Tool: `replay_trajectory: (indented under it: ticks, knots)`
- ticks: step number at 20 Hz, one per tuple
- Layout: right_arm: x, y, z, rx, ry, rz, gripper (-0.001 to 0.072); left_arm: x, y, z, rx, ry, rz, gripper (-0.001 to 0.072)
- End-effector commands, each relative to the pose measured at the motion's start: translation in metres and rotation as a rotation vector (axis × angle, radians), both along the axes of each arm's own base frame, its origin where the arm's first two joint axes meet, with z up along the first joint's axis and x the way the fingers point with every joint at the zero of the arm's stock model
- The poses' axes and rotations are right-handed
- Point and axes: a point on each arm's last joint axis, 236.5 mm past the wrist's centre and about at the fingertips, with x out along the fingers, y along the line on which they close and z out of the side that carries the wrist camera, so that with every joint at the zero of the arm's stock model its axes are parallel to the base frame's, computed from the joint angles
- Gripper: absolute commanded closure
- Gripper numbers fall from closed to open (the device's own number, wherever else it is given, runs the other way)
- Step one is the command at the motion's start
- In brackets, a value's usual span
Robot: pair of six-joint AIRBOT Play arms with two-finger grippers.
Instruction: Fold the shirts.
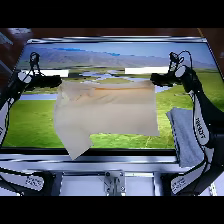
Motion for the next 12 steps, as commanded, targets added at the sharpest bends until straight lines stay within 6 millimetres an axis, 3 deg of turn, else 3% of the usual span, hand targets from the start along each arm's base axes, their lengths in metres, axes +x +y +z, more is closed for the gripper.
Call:
replay_trajectory:
  ticks: [1, 4, 7, 9, 12]
  knots:
    - [-0.023, -0.003, 0.008, 0.021, 0.082, 0.017, 0.0656, -0.02, 0.0, 0.005, 0.019, 0.099, -0.081, 0.0671]
    - [-0.029, -0.007, 0.008, 0.057, 0.124, -0.038, 0.0656, -0.02, -0.006, 0.006, 0.018, 0.106, -0.1, 0.0671]
    - [-0.048, -0.003, -0.008, 0.065, 0.227, -0.024, 0.0656, -0.049, -0.019, -0.03, 0.028, 0.27, -0.165, 0.0671]
    - [-0.062, 0.002, -0.022, 0.082, 0.302, -0.006, 0.0656, -0.064, -0.01, -0.051, 0.031, 0.383, -0.111, 0.0671]
    - [-0.08, 0.006, -0.037, 0.092, 0.398, 0.009, 0.0656, -0.075, 0.0, -0.064, 0.036, 0.469, -0.034, 0.0671]
